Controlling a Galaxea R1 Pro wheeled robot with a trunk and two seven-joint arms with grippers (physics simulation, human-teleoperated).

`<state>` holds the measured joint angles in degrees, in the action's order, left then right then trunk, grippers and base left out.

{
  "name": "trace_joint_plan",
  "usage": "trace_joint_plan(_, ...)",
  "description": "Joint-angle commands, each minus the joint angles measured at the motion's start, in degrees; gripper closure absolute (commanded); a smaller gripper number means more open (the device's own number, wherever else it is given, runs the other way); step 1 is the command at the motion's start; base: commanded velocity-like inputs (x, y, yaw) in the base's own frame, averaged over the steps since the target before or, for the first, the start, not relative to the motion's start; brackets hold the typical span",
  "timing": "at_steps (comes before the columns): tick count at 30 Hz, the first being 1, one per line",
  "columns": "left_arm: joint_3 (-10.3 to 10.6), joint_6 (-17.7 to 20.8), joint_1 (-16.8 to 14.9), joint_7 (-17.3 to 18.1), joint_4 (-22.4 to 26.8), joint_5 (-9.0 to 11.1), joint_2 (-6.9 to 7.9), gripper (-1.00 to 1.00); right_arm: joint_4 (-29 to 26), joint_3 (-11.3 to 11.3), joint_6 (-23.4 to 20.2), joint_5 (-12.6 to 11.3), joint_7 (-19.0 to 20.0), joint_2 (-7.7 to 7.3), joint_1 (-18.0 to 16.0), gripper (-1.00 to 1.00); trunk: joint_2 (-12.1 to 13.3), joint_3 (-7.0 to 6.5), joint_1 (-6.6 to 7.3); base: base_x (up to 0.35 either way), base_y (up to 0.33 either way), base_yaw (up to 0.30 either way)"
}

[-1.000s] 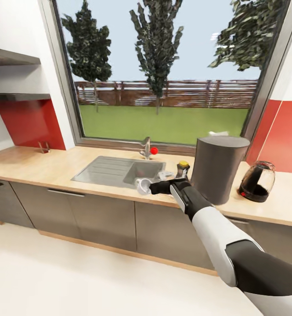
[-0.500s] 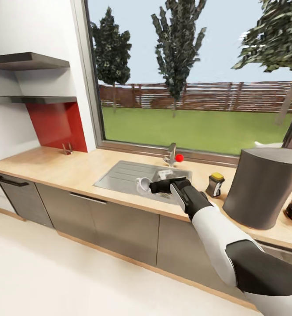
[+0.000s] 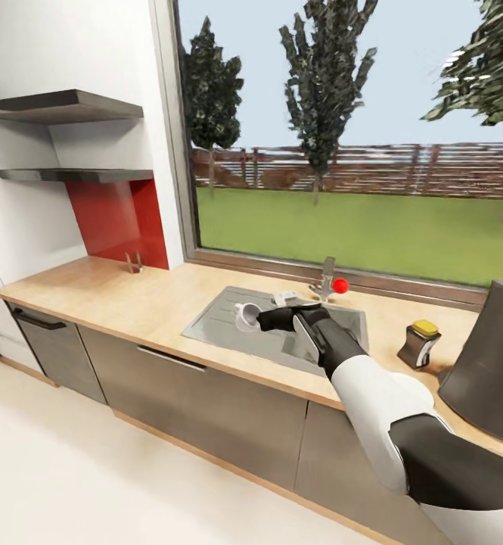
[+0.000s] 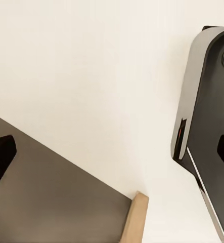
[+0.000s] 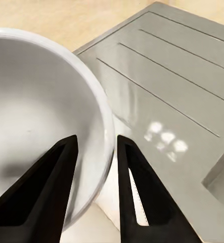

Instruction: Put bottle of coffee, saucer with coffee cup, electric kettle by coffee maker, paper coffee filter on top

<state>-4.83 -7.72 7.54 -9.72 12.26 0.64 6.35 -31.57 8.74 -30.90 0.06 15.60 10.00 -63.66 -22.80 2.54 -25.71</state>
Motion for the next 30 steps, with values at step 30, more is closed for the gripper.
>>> trace_joint_plan(30,-0.3,-0.1,0.0,0.1,0.0,0.1,-0.02,-1.00,-0.1,0.0,-0.3,-0.1,0.2,0.00,-0.1,1.00,-0.1,-0.99,-0.07,0.171,0.266,-0.147)
